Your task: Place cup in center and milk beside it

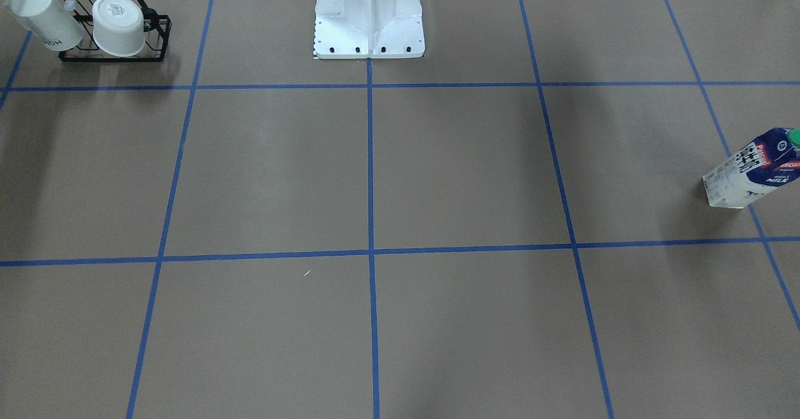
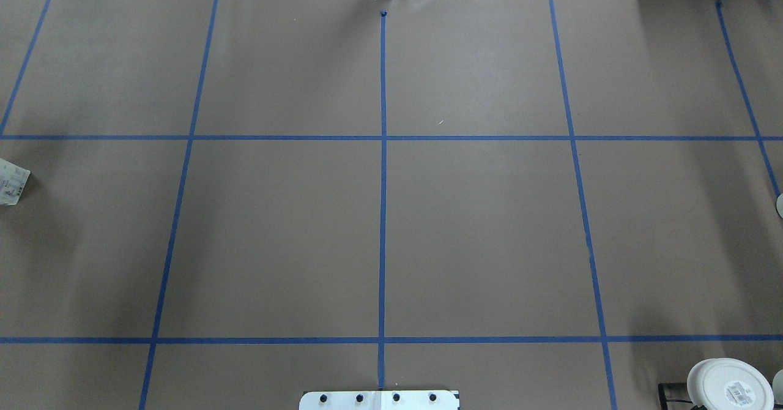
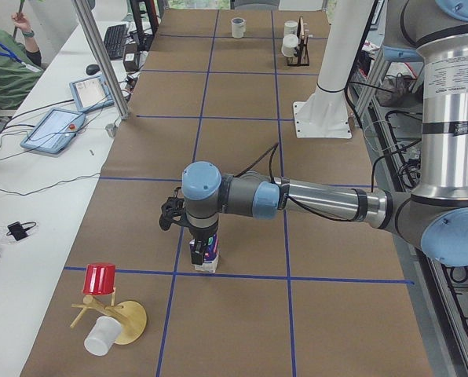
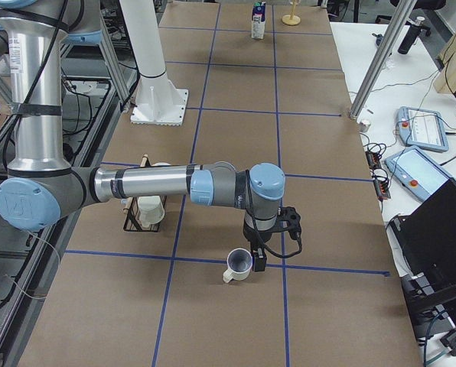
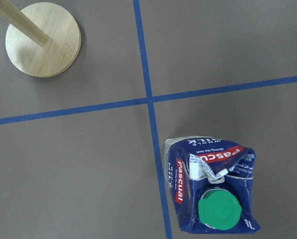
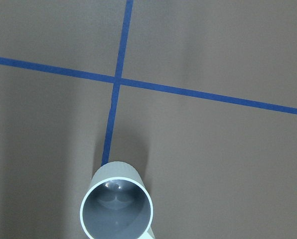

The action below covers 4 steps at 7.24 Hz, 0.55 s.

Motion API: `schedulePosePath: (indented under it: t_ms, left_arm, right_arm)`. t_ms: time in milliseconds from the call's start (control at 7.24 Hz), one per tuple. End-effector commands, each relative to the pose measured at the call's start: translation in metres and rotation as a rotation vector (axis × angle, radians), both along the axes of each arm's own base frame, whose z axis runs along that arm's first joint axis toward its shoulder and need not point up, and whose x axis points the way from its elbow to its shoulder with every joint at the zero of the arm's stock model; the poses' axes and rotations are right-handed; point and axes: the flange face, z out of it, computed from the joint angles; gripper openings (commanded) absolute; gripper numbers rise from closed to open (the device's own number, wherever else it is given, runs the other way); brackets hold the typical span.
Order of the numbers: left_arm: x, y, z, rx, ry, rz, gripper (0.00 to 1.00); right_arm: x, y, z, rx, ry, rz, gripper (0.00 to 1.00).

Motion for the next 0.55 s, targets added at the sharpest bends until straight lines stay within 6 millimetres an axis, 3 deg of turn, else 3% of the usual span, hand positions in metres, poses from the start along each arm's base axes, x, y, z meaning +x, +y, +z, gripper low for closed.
schedulePosePath:
  t_ms: [0, 276, 415]
  left_arm:
    - [0.001, -0.001, -0.005, 0.003, 0.001, -0.002, 0.99]
    - [0.001, -0.001, -0.019, 0.036, 0.001, 0.001, 0.99]
    - [0.001, 0.0, -0.036, 0.076, 0.0, 0.002, 0.99]
  right_arm:
    - [0.0, 0.0, 0.0, 0.0, -0.002, 0.0, 1.0]
    - [0.0, -0.001, -0.008, 0.025, -0.004, -0.001, 1.0]
    - [0.001, 0.001, -0.017, 0.05, 0.002, 0.0, 1.0]
